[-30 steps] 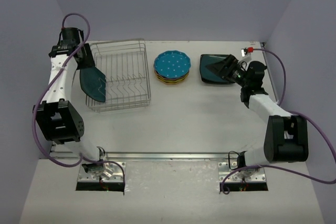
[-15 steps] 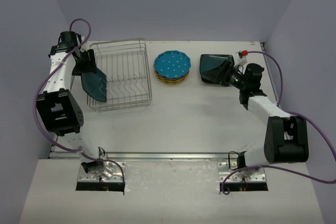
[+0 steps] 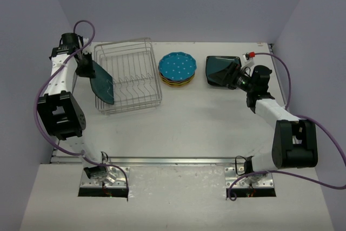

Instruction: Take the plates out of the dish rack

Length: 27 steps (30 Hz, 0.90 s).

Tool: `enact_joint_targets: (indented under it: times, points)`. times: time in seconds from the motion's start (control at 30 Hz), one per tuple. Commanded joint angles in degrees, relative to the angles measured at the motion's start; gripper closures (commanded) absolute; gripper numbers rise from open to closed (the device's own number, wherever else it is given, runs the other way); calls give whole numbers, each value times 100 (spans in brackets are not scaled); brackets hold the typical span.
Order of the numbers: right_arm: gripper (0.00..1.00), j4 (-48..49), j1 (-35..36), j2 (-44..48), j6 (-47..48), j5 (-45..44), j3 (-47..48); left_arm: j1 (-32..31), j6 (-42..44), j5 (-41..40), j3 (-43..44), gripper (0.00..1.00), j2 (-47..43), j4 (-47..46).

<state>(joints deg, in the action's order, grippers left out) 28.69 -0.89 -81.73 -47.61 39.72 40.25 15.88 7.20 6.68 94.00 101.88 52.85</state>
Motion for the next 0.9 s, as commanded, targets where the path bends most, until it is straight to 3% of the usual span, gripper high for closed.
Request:
enact_joint_targets:
  times: [0.0, 0.5, 0.7, 0.87]
  points:
    - [9, 142, 54, 134, 12, 100, 106, 8, 11, 24, 210, 100, -81, -48]
    - [9, 110, 224, 184, 24, 88, 132, 20, 937, -1201, 1180, 100, 7, 395]
    - [9, 117, 288, 209, -26, 81, 175, 20, 851, -506, 1679, 100, -3, 595]
    - [9, 97, 326, 211, -68, 119, 268, -41, 608, -110, 2981, 100, 231, 1157]
